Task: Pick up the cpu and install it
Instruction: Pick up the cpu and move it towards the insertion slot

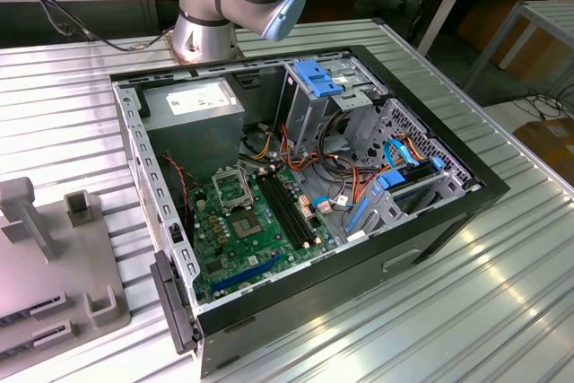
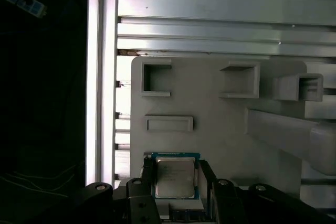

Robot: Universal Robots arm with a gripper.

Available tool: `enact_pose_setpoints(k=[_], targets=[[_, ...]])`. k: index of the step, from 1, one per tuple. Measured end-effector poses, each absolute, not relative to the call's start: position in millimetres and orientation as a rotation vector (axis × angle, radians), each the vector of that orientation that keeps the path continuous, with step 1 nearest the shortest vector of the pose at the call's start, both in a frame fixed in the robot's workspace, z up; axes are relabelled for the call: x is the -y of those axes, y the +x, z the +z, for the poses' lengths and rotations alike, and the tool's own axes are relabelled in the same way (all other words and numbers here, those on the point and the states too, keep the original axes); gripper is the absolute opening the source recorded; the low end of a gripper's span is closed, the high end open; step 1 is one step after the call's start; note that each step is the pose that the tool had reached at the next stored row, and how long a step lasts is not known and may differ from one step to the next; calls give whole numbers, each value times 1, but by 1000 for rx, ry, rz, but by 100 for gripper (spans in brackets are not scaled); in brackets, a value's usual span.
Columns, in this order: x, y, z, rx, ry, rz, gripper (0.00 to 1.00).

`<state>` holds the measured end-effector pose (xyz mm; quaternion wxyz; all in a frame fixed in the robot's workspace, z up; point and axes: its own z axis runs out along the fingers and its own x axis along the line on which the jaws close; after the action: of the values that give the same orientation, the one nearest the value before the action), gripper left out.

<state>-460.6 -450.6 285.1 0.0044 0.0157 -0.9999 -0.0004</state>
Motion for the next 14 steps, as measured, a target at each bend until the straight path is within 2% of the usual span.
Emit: enact_pose_setpoints(k=[14], targets=[[451,-460,297,3128,49,-1,44]])
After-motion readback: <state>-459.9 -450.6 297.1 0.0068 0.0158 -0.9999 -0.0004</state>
